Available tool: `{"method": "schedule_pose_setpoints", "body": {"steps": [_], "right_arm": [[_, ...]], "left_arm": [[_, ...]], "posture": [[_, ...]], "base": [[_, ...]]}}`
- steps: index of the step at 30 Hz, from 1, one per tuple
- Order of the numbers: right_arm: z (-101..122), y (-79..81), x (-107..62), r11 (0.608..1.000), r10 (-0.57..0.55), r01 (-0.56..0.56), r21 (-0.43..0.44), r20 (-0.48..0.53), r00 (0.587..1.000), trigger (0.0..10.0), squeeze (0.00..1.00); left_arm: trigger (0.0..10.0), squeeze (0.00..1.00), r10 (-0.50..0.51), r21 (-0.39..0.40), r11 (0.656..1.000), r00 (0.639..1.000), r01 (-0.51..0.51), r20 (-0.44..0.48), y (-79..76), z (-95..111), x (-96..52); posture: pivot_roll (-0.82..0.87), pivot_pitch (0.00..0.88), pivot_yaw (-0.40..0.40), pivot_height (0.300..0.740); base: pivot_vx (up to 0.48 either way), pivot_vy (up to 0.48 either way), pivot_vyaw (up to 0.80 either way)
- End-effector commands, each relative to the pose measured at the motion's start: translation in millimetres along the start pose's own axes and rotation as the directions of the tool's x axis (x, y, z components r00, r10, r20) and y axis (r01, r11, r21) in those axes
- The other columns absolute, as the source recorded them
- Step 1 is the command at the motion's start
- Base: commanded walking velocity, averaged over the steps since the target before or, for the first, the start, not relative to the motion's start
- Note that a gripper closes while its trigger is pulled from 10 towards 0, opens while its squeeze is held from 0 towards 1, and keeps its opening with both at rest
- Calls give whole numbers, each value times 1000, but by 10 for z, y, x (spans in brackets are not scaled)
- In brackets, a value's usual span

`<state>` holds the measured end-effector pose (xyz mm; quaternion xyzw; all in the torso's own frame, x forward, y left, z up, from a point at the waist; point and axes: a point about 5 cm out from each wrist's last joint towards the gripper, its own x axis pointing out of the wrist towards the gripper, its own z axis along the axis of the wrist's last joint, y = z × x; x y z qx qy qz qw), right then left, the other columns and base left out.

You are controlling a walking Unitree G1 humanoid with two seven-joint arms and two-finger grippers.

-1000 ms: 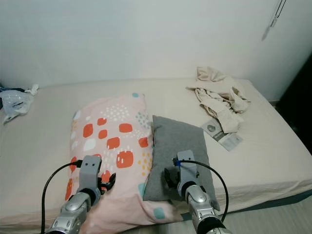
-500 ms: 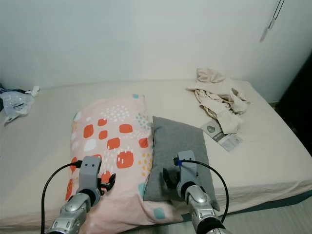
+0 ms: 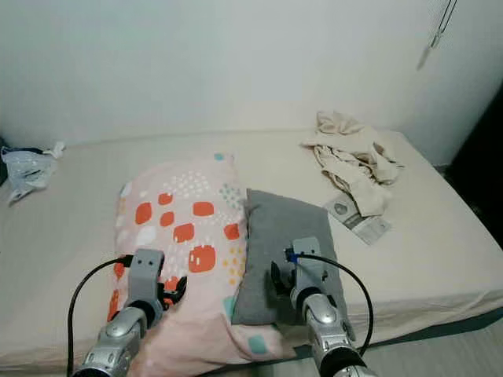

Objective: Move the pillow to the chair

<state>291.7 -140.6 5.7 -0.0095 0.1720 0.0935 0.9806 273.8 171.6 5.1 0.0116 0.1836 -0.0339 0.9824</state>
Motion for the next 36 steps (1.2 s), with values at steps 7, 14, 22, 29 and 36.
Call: {"method": "schedule_pose_setpoints", "body": {"steps": [7, 14, 22, 29, 36], "right_arm": [[-57, 69, -18, 999, 34, -34, -12, -21, 999, 10000, 0], [-38, 83, 1, 999, 27, -28, -25, -21, 999, 10000, 0], [-40, 67, -2, 999, 24, -24, -31, -23, 999, 10000, 0], [-54, 56, -10, 999, 13, -14, -33, -27, 1000, 10000, 0], [-50, 49, -12, 999, 5, -5, -41, -22, 1000, 10000, 0]], "left_arm": [[10000, 0, 8, -2, 1000, 1000, -8, -25, -2, -68, -27], [10000, 0, 7, 5, 1000, 1000, -6, -26, 7, -76, -35], [10000, 0, 11, 7, 1000, 1000, -10, -27, 14, -77, -36], [10000, 0, 8, 11, 1000, 1000, -8, -30, 9, -83, -35], [10000, 0, 8, 14, 1000, 1000, -7, -27, 11, -66, -26]], "posture": [[8, 53, 14, 740], [10, 52, 16, 740], [10, 55, 15, 740], [7, 55, 19, 740], [9, 57, 24, 740]], "base": [[0, 0, 0], [0, 0, 0], [0, 0, 0], [0, 0, 0], [0, 0, 0]]}}
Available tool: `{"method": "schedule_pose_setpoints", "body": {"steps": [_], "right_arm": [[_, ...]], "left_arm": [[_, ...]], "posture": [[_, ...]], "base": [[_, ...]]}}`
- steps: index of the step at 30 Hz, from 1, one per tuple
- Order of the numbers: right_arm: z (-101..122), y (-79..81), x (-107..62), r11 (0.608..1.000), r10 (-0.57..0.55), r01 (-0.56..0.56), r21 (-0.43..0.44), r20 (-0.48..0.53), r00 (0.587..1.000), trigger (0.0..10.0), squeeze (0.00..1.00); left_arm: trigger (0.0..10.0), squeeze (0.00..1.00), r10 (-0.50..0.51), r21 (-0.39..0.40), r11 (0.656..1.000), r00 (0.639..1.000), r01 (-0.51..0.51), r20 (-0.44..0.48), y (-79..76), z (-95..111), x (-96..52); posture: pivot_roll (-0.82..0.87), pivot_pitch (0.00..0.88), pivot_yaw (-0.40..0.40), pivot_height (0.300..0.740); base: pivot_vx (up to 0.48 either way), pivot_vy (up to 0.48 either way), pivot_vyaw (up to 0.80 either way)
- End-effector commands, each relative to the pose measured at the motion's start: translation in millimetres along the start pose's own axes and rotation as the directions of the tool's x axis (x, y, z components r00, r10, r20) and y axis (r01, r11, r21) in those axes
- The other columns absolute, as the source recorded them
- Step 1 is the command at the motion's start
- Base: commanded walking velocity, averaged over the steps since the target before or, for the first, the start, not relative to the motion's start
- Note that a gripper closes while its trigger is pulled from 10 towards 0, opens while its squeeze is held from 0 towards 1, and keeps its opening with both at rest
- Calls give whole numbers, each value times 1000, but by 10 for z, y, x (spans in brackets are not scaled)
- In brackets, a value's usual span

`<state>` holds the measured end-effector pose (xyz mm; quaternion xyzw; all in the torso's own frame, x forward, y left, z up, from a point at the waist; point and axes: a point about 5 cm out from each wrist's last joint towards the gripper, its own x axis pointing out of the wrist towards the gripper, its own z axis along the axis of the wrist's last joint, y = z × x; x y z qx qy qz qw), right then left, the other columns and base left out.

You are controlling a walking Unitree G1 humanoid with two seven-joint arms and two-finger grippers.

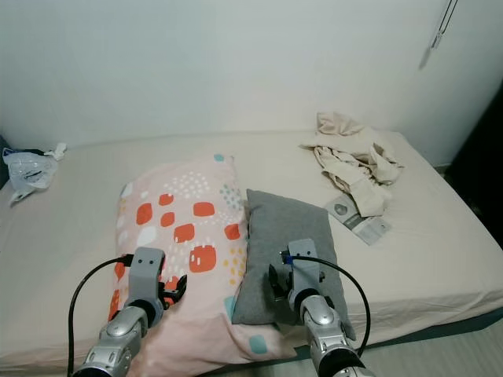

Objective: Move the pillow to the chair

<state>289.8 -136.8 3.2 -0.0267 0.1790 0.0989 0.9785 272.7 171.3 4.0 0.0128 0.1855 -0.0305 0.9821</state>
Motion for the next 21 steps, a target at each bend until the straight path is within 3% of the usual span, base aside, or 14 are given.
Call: {"method": "schedule_pose_setpoints", "body": {"steps": [1, 7, 21], "right_arm": [[-20, 8, -9, 1000, -6, 6, -9, -2, 1000, 10000, 0], [-48, 26, -6, 999, -3, 4, 36, -26, 1000, 10000, 0], [-59, 30, -16, 1000, -6, 6, 16, -22, 1000, 10000, 0]], "left_arm": [[10000, 0, 1, 15, 1000, 1000, 0, -23, 20, -50, -19], [10000, 0, -1, 21, 1000, 1000, 1, -23, 36, -45, -17], [10000, 0, -13, 29, 999, 1000, 13, -26, 28, -45, -12]], "posture": [[10, 57, 26, 740], [12, 53, 29, 740], [6, 45, 39, 740]], "base": [[0, 0, 0], [0, 0, 0], [0, 0, 0]]}}
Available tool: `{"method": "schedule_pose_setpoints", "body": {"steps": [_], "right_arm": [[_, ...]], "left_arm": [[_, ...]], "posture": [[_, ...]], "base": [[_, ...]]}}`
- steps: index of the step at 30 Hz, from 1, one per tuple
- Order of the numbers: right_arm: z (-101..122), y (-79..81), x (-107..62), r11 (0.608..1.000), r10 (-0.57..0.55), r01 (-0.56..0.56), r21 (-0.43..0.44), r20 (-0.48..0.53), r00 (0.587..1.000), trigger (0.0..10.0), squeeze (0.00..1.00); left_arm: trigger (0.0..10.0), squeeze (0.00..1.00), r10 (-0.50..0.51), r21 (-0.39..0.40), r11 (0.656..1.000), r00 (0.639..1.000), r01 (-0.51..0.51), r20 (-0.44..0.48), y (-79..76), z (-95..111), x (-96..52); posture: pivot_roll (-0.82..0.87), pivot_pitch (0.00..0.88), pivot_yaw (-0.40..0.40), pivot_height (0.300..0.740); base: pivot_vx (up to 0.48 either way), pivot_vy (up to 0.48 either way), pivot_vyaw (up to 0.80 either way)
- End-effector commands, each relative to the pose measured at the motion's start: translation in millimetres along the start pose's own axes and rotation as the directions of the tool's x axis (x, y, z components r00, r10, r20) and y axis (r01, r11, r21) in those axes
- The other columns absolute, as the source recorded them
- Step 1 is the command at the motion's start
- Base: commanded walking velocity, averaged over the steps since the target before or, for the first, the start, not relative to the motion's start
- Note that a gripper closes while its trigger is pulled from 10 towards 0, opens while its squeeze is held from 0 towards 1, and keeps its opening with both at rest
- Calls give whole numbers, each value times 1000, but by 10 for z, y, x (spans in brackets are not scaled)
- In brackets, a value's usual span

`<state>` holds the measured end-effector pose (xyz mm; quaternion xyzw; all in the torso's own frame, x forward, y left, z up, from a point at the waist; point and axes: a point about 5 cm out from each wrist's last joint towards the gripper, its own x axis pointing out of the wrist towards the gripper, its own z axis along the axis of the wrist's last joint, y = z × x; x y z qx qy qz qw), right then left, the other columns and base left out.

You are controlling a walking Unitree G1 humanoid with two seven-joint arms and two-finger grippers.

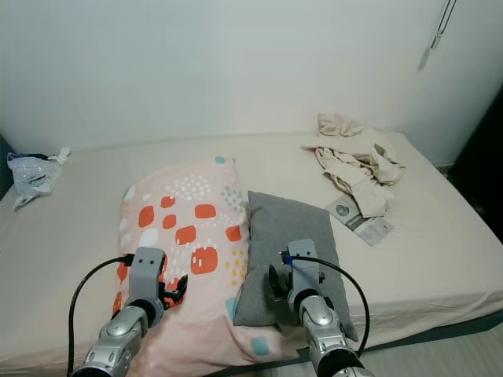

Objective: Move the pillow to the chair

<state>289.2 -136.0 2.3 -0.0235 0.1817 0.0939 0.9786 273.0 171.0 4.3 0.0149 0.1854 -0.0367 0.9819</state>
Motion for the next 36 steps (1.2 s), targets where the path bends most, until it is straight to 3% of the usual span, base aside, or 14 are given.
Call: {"method": "schedule_pose_setpoints", "body": {"steps": [1, 22, 36], "right_arm": [[-50, 18, -16, 1000, 3, -3, 7, -18, 1000, 10000, 0], [50, 22, 36, 1000, 9, -9, 13, 1, 1000, 10000, 0], [86, 17, 47, 999, 29, -29, -13, 11, 1000, 10000, 0]], "left_arm": [[10000, 0, -2, 23, 1000, 1000, 3, -27, 27, -50, -15], [10000, 0, 5, 22, 1000, 1000, -5, -4, 53, 38, 18], [10000, 0, -122, 38, 992, 992, 121, 20, -31, 76, -10]], "posture": [[6, 45, 39, 740], [7, 59, 29, 662], [13, 79, 11, 662]], "base": [[0, 0, 0], [0, 0, 0], [0, 0, 0]]}}
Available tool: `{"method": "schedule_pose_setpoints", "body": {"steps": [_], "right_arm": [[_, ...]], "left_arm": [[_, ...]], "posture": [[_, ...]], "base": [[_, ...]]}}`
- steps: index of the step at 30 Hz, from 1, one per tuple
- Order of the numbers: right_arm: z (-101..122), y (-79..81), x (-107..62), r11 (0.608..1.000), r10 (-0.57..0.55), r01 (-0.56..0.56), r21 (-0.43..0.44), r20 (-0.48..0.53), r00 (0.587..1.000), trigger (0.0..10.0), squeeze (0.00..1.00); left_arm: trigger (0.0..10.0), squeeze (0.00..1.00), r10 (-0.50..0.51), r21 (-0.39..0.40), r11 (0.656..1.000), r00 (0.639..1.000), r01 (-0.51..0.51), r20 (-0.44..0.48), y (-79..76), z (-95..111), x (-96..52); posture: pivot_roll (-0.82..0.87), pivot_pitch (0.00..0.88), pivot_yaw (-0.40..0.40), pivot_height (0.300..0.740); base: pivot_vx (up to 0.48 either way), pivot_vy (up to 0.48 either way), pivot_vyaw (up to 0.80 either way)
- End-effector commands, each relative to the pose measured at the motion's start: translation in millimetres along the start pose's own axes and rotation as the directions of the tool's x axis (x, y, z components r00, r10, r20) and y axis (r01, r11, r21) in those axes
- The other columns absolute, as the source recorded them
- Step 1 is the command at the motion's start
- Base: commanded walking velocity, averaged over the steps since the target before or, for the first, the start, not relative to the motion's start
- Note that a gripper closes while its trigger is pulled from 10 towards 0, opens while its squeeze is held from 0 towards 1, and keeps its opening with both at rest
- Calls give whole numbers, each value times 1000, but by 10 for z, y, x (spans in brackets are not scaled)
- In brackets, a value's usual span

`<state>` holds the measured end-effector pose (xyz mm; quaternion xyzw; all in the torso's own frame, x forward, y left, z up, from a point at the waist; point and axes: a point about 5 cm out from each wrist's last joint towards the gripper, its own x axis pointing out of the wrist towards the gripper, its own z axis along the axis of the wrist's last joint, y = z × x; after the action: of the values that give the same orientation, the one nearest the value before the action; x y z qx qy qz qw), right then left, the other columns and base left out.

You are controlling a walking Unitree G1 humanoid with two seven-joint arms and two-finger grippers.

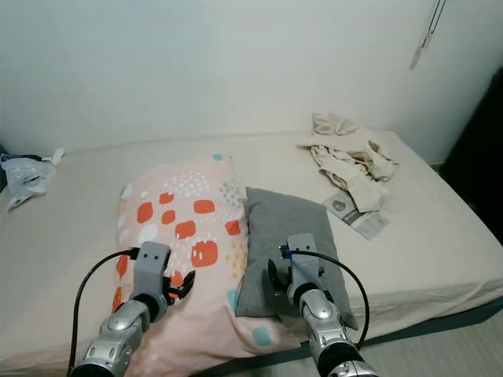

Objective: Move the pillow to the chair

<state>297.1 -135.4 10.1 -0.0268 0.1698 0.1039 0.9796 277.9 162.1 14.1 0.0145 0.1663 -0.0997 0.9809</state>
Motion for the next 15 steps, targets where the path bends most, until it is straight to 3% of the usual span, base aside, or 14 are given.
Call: {"method": "schedule_pose_setpoints", "body": {"steps": [1, 10, 15], "right_arm": [[-15, 27, 2, 1000, 12, -12, 0, -13, 1000, 10000, 0], [13, 43, 14, 1000, 16, -16, 7, 2, 1000, 10000, 0], [35, 39, 23, 1000, 17, -18, 11, 9, 1000, 10000, 0]], "left_arm": [[10000, 0, 2, 11, 1000, 1000, -2, -17, 48, -37, -34], [10000, 0, 10, 16, 1000, 1000, -9, -25, 76, -38, -53], [10000, 0, 82, 10, 997, 996, -81, -44, 133, -51, -43]], "posture": [[13, 79, 11, 662], [21, 81, 11, 642], [20, 81, 13, 642]], "base": [[0, 0, 0], [0, 0, 0], [0, 0, 0]]}}
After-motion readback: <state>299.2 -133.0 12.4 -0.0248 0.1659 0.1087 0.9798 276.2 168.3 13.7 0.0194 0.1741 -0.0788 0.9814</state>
